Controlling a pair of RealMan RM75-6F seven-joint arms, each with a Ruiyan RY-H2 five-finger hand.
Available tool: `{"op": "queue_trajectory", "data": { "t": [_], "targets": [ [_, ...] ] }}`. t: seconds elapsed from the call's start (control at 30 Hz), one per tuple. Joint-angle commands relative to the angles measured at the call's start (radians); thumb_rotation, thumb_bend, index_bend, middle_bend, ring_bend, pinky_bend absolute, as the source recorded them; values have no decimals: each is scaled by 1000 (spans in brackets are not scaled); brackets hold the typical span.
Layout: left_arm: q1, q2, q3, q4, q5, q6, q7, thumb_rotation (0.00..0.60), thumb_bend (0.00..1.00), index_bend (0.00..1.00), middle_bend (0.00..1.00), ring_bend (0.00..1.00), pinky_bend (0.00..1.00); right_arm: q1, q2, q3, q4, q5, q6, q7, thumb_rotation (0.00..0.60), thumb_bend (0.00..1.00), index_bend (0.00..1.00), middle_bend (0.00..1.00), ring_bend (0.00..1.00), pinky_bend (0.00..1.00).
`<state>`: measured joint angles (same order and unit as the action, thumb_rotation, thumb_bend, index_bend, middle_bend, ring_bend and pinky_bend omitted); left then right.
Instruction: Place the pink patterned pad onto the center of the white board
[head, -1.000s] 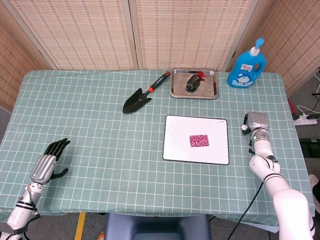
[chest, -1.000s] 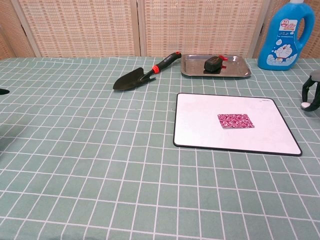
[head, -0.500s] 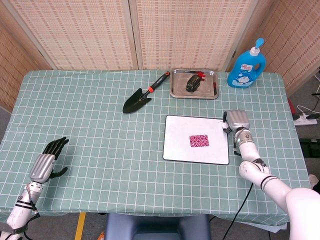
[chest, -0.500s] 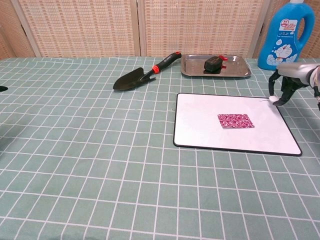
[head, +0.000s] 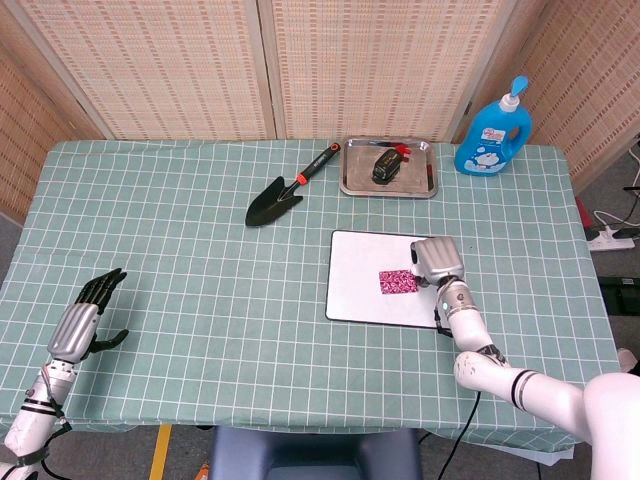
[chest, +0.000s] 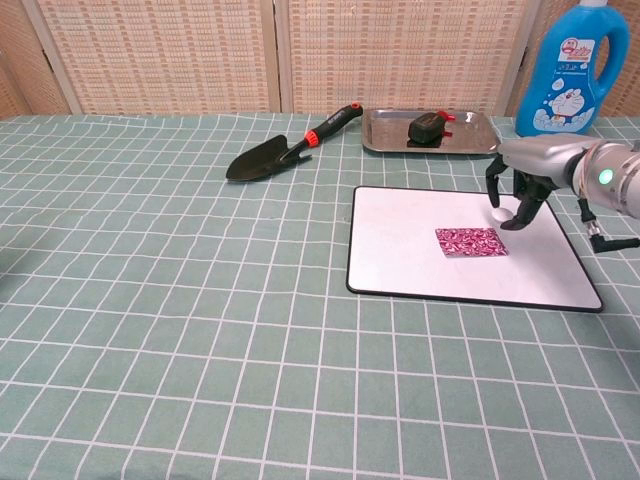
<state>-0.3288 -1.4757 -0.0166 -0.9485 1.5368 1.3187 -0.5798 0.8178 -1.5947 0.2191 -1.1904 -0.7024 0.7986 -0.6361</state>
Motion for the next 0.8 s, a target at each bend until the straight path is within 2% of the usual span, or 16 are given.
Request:
{"op": "queue_trajectory", "data": {
  "t": [0.03,0.8],
  "targets": [
    [0,0,2,-1,2,-1,4,600,219,0,0,0,0,3,-4,-10,-10,7,5,0,600,305,543,989,952,1000],
    [1,2,4,-5,8,5,12,600,217,0,0,0,0,47,-55,-41,33,21,-16,32,600,302,539,989,952,1000]
  ]
}}
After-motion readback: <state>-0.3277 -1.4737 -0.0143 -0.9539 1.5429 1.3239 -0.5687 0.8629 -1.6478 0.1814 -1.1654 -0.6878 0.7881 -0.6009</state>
